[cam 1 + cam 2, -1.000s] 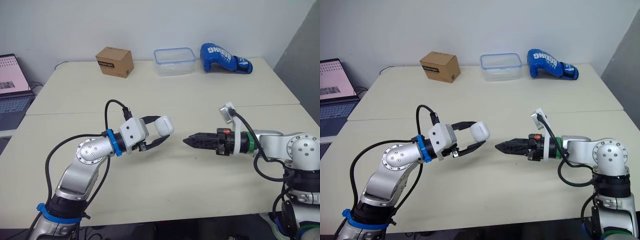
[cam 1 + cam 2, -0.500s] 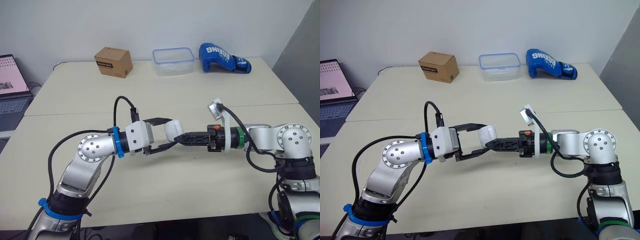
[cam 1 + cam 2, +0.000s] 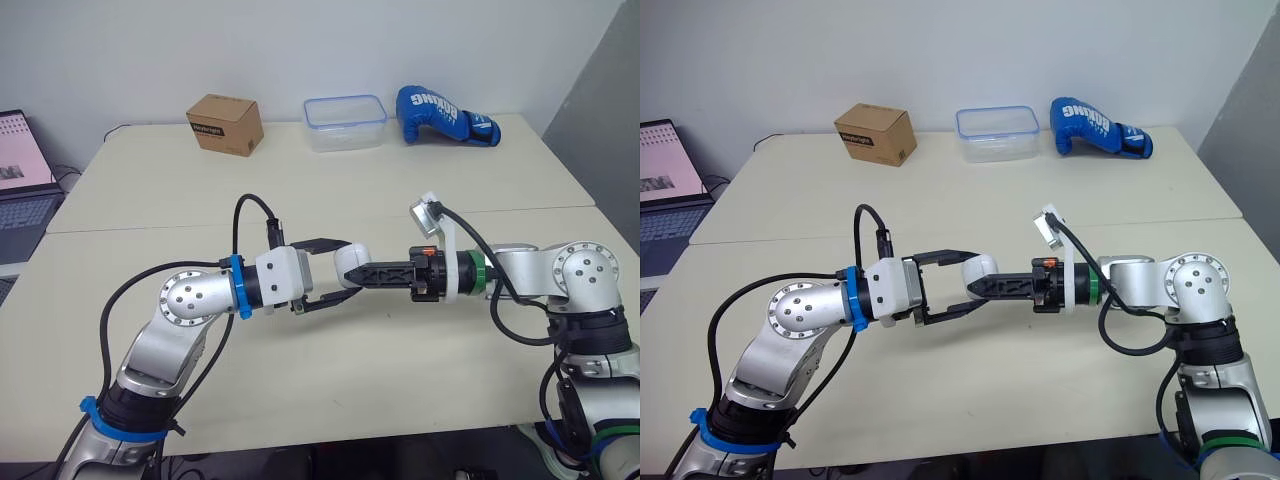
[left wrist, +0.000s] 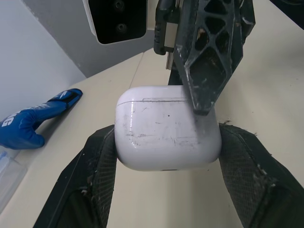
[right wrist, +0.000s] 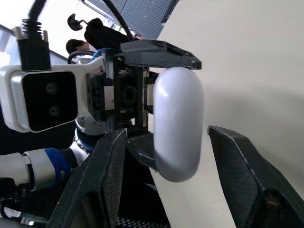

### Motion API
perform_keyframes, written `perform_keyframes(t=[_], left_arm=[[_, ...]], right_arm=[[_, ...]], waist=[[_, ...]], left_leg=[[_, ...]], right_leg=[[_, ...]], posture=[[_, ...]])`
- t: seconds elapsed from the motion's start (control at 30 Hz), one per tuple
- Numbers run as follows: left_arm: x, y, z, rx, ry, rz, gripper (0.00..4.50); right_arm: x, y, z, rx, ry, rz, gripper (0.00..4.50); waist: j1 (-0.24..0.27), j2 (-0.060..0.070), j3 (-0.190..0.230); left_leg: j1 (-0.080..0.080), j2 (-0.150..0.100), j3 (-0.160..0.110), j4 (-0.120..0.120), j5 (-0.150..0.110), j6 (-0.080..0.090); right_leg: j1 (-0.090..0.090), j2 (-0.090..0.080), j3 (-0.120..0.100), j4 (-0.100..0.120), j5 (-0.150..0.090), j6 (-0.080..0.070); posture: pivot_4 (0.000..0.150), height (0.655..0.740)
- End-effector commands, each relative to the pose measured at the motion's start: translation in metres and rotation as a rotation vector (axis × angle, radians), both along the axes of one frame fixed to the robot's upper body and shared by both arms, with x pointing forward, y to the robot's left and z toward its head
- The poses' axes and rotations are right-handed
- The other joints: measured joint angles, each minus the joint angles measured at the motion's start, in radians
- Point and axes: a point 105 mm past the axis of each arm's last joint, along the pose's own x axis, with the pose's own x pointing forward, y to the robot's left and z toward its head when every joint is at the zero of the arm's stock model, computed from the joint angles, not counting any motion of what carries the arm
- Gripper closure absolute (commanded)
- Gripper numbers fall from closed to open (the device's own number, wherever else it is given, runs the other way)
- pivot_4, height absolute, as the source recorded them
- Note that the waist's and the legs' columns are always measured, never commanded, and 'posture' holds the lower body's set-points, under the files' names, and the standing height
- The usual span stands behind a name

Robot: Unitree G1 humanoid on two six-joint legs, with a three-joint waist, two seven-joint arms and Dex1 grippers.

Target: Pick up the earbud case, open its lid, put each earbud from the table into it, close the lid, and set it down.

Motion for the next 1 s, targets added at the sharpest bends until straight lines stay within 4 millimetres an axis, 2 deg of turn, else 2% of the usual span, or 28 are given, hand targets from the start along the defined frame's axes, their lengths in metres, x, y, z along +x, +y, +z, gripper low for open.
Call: perform_keyframes(t=[0.03,0.1,0.2,0.33,0.57,0.63,0.7,0.8,0.83,0.93,1.0], left_arm=[[-0.003,-0.002,0.009,-0.007,-0.044,-0.015,1.74],[-0.003,-0.002,0.008,-0.006,-0.044,-0.015,1.74],[-0.003,-0.002,0.007,-0.007,-0.037,-0.011,1.74],[-0.004,-0.001,0.005,-0.005,-0.033,-0.010,1.74],[-0.006,-0.001,0.003,0.003,-0.033,-0.010,1.74],[-0.007,-0.001,-0.001,0.018,0.028,-0.032,1.74],[-0.010,0.001,-0.005,0.020,0.104,-0.050,1.01],[-0.008,0.002,-0.002,-0.020,0.161,-0.043,0.14],[-0.007,0.003,-0.001,-0.030,0.174,-0.036,0.01],[-0.004,0.013,0.001,-0.038,0.237,-0.005,0.01],[-0.003,0.024,-0.001,-0.037,0.342,0.023,0.01]], right_arm=[[-0.005,0.004,0.013,0.031,-0.029,0.029,1.65],[-0.005,0.004,0.013,0.031,-0.026,0.030,1.65],[-0.006,0.004,0.013,0.027,-0.021,0.032,2.27],[-0.007,0.005,0.013,0.024,-0.015,0.034,3.72],[-0.009,0.006,0.013,0.026,-0.004,0.039,3.74],[-0.010,0.006,0.013,0.026,-0.002,0.044,3.74],[-0.011,0.007,0.012,0.024,-0.002,0.049,3.74],[-0.012,0.008,0.013,0.016,-0.013,0.055,3.74],[-0.012,0.008,0.013,0.007,-0.021,0.056,3.74],[-0.011,0.007,0.010,-0.065,-0.077,0.060,3.74],[-0.012,0.005,0.008,-0.132,-0.145,0.073,3.74]], waist=[[-0.001,0.000,0.000],[-0.001,0.000,0.000],[-0.001,0.000,0.000],[-0.002,0.000,0.000],[-0.003,0.000,0.000],[-0.003,0.000,0.000],[-0.005,0.000,0.000],[-0.006,0.000,0.000],[-0.007,0.000,0.000],[-0.008,0.000,0.000],[-0.009,0.000,0.000]], left_leg=[[0.000,0.000,0.000,0.000,0.000,0.000],[0.000,0.000,0.000,0.000,0.000,0.000],[0.000,0.000,0.000,0.000,0.000,0.000],[0.000,0.000,0.000,0.000,0.000,0.000],[0.000,0.000,0.000,0.000,0.000,0.000],[0.000,0.000,0.000,0.000,0.000,0.000],[0.000,0.000,0.000,0.000,0.000,0.000],[0.000,0.000,0.000,0.000,-0.002,0.003],[0.000,0.000,-0.001,0.000,-0.002,0.003],[0.000,0.000,-0.001,0.000,-0.002,0.003],[0.000,0.000,-0.001,0.000,-0.002,0.003]], right_leg=[[0.000,0.000,0.000,0.000,0.000,0.000],[0.000,0.000,0.000,0.000,0.000,0.000],[0.000,0.000,0.000,0.000,0.000,0.000],[0.000,0.000,0.000,0.000,0.000,0.000],[0.000,0.000,0.000,0.000,0.000,0.000],[0.000,0.000,0.000,0.000,0.000,0.000],[0.000,0.000,0.000,0.000,0.000,0.000],[0.000,0.000,0.000,0.000,0.000,0.000],[0.000,0.000,0.000,0.000,0.000,0.000],[0.000,0.000,0.000,0.000,0.000,0.000],[-0.001,0.001,0.000,0.000,0.000,0.000]], posture=[[0.150,0.7307],[0.150,0.7307],[0.150,0.7307],[0.150,0.7307],[0.150,0.7307],[0.150,0.7307],[0.150,0.7307],[0.150,0.7307],[0.150,0.7307],[0.150,0.7307],[0.150,0.7307]])
